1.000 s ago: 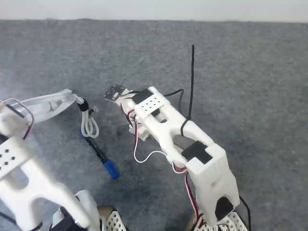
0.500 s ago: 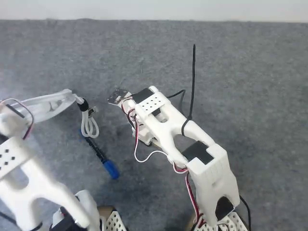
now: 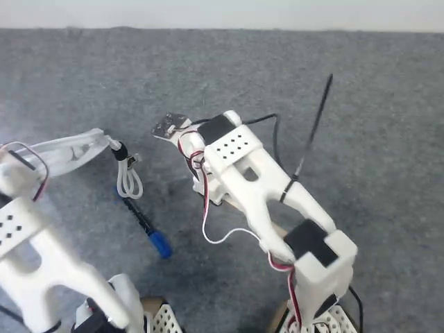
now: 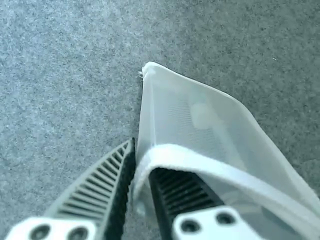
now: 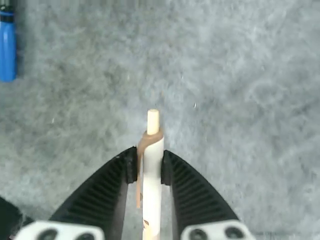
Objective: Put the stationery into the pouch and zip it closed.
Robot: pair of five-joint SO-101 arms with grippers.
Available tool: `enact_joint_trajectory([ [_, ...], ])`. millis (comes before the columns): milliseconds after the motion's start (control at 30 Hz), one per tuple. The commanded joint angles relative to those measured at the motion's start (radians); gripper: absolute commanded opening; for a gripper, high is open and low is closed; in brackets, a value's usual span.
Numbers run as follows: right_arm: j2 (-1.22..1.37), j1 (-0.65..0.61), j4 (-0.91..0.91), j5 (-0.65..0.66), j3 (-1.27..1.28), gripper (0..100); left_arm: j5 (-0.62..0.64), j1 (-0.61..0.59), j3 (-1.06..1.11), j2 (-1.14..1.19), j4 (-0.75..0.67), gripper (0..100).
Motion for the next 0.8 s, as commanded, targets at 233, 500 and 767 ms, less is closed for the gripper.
enact_joint_trajectory([
  [233,-0.266,0.027,0.096,0.012,-0.037,0.7,0.012,0.064,-0.041,-0.048,-0.023,1],
  [500,-0.312,0.016,0.045,0.008,0.031,0.7,0.020,0.173,-0.047,-0.048,0.003,1],
  [767,-0.375,0.021,0.056,0.008,0.037,0.7,0.046,0.222,-0.051,-0.048,0.012,1],
])
